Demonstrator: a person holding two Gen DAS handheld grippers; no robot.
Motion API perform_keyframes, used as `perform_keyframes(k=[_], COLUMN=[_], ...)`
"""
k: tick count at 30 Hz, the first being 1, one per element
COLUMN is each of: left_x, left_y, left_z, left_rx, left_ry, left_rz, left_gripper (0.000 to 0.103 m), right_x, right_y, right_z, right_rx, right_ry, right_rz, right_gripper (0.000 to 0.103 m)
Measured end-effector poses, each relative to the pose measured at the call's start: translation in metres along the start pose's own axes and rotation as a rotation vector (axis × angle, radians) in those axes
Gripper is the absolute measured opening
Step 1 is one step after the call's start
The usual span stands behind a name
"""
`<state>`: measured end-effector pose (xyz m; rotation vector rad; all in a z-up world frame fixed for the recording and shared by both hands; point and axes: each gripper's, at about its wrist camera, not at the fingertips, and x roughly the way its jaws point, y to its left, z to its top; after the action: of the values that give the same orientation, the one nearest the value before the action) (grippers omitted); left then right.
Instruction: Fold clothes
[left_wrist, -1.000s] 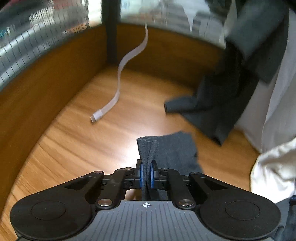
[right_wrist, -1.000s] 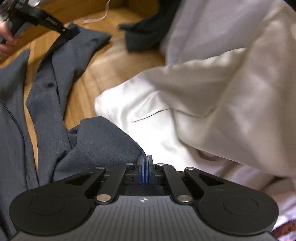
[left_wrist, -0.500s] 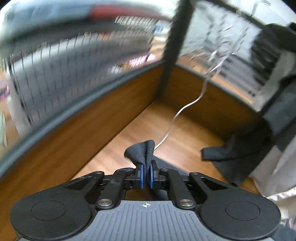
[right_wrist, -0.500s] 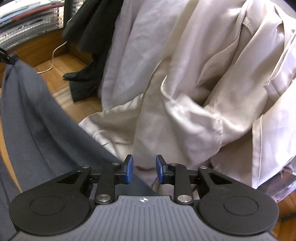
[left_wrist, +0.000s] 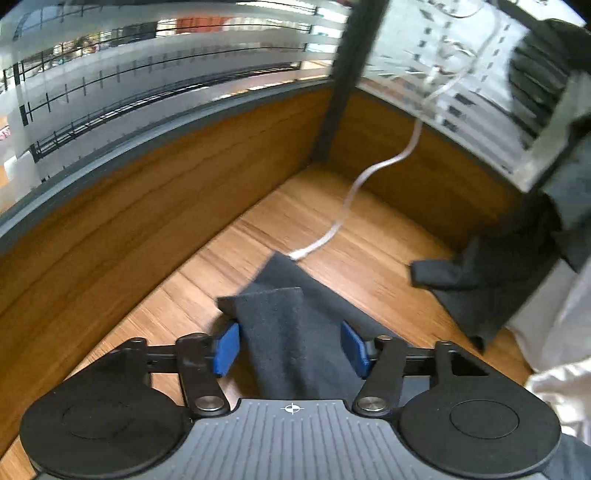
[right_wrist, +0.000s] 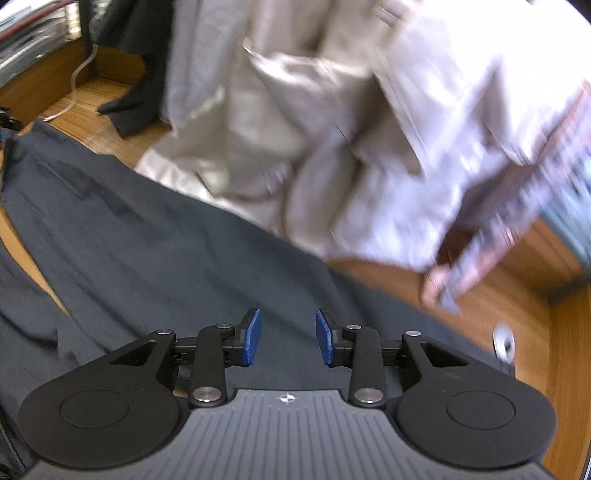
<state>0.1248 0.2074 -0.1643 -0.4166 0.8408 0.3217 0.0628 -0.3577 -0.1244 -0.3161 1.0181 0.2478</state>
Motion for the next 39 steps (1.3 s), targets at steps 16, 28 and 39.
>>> perform_keyframes(k=[16,28,39], left_x=[-0.073,-0.120,-0.150], left_y=[-0.068,-0.194,-0.316], left_z=[-0.073,-0.167,-0.225], left_rx=[0.165,0.242,0.271], left_ry=[0.030,0.090,0.086], left_rz=[-0.210,-0.272,-0.302], left_gripper=[0.101,0.102,0.103], right_x=[-0.025,-0.022,-0.003], right_y=[-0.065,-0.200,-0.298], right_z=[-0.137,-0.182,-0.170], right_rx=[0.282,0.428,0.428], right_ry=[0.048,0.002,-0.058], right_rz=[-0.106,-0.069,-0.008], right_gripper=[0.039,0.039,0.039])
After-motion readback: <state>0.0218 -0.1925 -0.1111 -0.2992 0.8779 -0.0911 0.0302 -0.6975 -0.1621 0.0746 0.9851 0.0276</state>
